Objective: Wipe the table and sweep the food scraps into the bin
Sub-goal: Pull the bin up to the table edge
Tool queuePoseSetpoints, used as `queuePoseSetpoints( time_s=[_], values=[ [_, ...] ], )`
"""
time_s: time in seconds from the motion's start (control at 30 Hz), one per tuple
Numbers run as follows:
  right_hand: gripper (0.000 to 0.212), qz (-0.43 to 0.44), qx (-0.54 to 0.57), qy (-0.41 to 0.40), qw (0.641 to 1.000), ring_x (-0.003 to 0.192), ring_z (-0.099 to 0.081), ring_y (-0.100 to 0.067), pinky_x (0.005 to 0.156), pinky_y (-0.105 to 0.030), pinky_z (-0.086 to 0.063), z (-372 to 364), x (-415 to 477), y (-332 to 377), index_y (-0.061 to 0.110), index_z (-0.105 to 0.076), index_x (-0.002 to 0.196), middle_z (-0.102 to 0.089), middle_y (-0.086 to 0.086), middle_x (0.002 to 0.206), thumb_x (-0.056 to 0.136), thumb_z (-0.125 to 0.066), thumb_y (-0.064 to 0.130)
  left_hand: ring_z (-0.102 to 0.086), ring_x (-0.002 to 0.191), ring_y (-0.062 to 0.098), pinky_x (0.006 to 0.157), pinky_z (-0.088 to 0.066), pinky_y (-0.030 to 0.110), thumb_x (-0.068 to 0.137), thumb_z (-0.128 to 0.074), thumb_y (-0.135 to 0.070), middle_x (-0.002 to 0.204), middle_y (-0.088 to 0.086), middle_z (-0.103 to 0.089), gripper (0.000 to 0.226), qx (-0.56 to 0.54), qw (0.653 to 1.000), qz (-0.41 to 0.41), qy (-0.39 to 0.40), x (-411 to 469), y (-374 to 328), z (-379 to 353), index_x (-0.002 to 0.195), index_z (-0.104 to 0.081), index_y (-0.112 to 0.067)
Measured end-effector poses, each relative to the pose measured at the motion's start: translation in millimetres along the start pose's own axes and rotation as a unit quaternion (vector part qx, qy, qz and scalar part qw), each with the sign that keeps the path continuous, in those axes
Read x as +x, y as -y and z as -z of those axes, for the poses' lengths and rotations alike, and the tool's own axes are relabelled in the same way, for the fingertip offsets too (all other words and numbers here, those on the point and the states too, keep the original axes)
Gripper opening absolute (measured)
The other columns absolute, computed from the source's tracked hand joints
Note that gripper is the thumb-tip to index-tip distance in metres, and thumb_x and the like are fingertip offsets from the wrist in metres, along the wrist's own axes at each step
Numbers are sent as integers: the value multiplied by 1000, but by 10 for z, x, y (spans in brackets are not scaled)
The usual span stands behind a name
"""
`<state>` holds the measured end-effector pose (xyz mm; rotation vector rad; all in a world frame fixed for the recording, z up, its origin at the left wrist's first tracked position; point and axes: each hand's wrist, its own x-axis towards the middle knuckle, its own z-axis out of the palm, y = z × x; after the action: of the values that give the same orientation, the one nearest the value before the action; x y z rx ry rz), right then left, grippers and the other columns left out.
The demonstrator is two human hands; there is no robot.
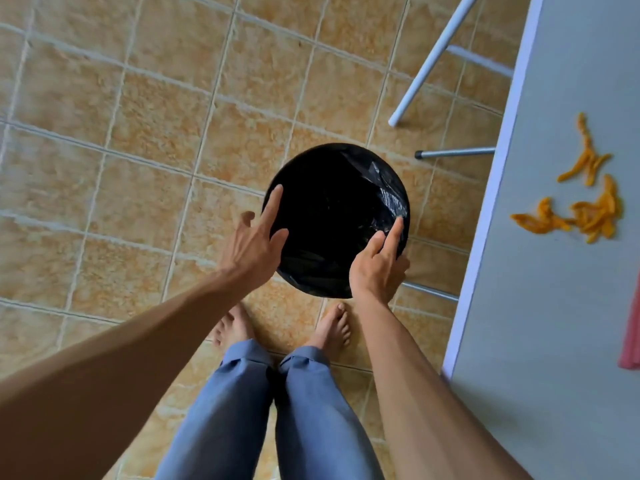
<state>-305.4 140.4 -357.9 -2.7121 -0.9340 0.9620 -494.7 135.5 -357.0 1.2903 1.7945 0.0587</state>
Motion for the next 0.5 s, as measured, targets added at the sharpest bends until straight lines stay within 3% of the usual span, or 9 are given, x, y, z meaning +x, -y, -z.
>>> queuePoseSetpoints(
  time_s=[0.1,0.23,0.4,0.5],
  values=[
    [48,42,-8,-4,999,93,-57,-32,76,-36,-39,-154,38,-39,56,-13,155,-48,-14,127,107,-22,52,-42,65,28,66,-38,35,103,-40,-36,126,21,-42,68,-28,998,36,-37,139,-6,-63,155,3,-48],
    [49,92,-37,18,995,65,-44,-21,69,-35,-37,-353,41,-57,54,-9,156,-49,-12,115,109,-23,46,-47,77,35,72,-47,49,98,-40,-11,115,27,-47,80,-38,992,88,-83,297,133,24,154,2,-49],
    [61,114,-44,18,992,61,-41,-12,65,-37,-35,-391,89,3,52,-8,157,-56,-14,100,110,-32,21,-49,68,31,52,-32,35,88,-41,3,90,19,-59,93,14,995,60,-75,298,276,171,156,3,-43],
    [71,127,-56,30,990,66,-47,-17,64,-35,-36,-311,31,68,49,-9,158,-58,-9,94,106,-38,10,-48,64,30,51,-31,34,84,-43,6,90,17,-62,97,24,994,67,-82,163,193,322,158,2,-38]
  ],
)
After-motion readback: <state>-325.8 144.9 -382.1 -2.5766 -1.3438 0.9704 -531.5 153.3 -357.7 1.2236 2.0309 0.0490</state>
